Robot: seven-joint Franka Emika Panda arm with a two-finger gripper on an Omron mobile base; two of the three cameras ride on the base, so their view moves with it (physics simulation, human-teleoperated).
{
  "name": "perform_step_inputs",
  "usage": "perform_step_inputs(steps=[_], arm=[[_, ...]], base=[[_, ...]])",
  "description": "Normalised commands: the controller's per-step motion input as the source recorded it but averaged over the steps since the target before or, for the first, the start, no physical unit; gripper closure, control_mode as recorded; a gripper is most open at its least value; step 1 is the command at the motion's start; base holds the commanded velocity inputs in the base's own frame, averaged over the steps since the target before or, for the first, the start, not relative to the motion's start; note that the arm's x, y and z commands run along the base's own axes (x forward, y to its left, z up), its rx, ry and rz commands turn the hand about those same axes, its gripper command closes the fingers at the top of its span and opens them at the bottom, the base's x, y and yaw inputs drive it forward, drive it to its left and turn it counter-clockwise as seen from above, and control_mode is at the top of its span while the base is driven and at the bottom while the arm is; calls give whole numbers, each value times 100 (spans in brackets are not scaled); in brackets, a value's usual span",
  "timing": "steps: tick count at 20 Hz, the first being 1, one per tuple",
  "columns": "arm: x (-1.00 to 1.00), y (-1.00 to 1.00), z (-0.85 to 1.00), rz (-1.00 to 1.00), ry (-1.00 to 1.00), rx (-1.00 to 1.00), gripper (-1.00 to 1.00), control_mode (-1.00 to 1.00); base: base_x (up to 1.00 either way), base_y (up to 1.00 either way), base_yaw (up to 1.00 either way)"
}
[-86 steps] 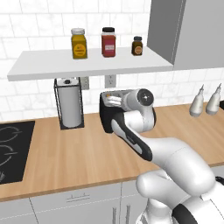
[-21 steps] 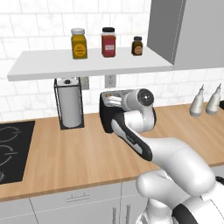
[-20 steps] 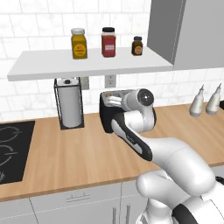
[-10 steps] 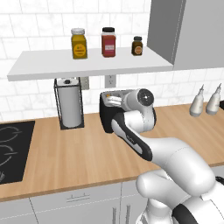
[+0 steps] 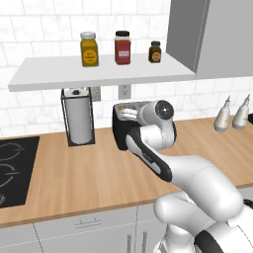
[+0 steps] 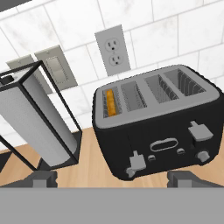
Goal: Start the toaster. Once the lever pops up, take the bread to the plate on the dining counter.
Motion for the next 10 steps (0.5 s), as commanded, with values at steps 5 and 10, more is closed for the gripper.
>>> perform_step_inputs(steps=[5, 10], arm=[[0, 0, 0, 0, 0, 0, -100, -100], [0, 0, 0, 0, 0, 0, -100, -100]], base=[[0, 0, 0], [0, 0, 0]])
